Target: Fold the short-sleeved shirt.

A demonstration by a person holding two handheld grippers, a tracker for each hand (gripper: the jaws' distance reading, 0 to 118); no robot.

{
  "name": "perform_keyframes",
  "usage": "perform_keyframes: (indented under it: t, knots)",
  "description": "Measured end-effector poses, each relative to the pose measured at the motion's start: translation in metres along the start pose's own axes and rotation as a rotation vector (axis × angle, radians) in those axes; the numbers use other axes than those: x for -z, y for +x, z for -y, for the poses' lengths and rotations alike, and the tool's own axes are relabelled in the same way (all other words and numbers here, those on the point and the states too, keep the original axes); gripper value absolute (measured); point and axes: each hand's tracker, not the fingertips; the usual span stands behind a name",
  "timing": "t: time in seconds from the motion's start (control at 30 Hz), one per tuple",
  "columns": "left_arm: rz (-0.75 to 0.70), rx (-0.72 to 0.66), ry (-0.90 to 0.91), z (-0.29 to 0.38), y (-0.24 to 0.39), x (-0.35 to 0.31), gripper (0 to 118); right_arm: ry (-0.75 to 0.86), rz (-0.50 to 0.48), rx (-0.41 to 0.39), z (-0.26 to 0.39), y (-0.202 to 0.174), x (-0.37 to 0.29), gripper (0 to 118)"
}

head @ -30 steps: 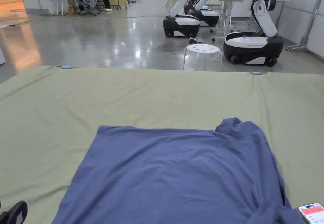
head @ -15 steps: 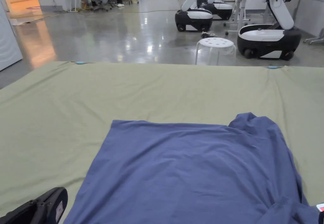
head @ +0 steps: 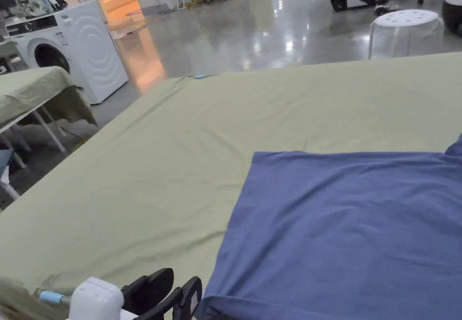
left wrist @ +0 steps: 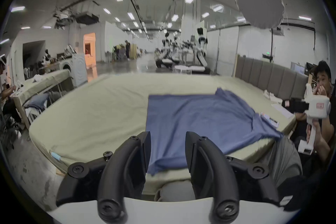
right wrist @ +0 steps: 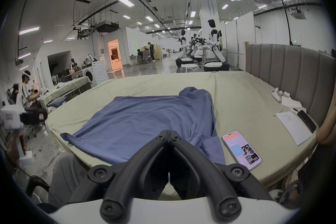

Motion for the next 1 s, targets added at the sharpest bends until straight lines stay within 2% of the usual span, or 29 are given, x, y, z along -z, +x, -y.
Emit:
perform_keyframes:
  t: [0.2,0.5,0.63,0.73,0.83,0.87,0.9,0.93,1.0]
  knots:
    - [0.021,-0.093,-0.153,0.034,-0.031,0.051,38,-0.039,0.0,0.021,0.008,0.004,0.007,0]
    - [0.047,-0.103,-0.299,0.051,-0.032,0.097,37,-0.056,0.045,0.081,0.012,0.021,0.002,0]
    - [0.029,-0.099,-0.296,0.053,-0.029,0.102,14,-0.064,0.075,0.1,0.014,0.034,-0.002,0]
    - [0.01,-0.041,-0.333,0.052,-0.018,0.11,9,-0.066,0.1,0.118,0.014,0.043,-0.009,0]
    - [-0.005,-0.032,-0.366,0.05,-0.014,0.118,9,-0.077,0.175,0.112,0.017,0.055,-0.018,0]
    - [-0.003,-0.048,-0.385,0.05,-0.02,0.118,9,-0.087,0.185,0.112,0.019,0.06,-0.022,2]
    - [0.001,-0.058,-0.388,0.049,-0.022,0.118,9,-0.115,0.2,0.114,0.021,0.066,-0.023,11]
    - [0.005,-0.069,-0.394,0.049,-0.022,0.118,9,-0.138,0.213,0.117,0.024,0.071,-0.024,30]
    - [0.008,-0.071,-0.394,0.049,-0.026,0.117,9,-0.206,0.218,0.14,0.037,0.079,-0.021,42]
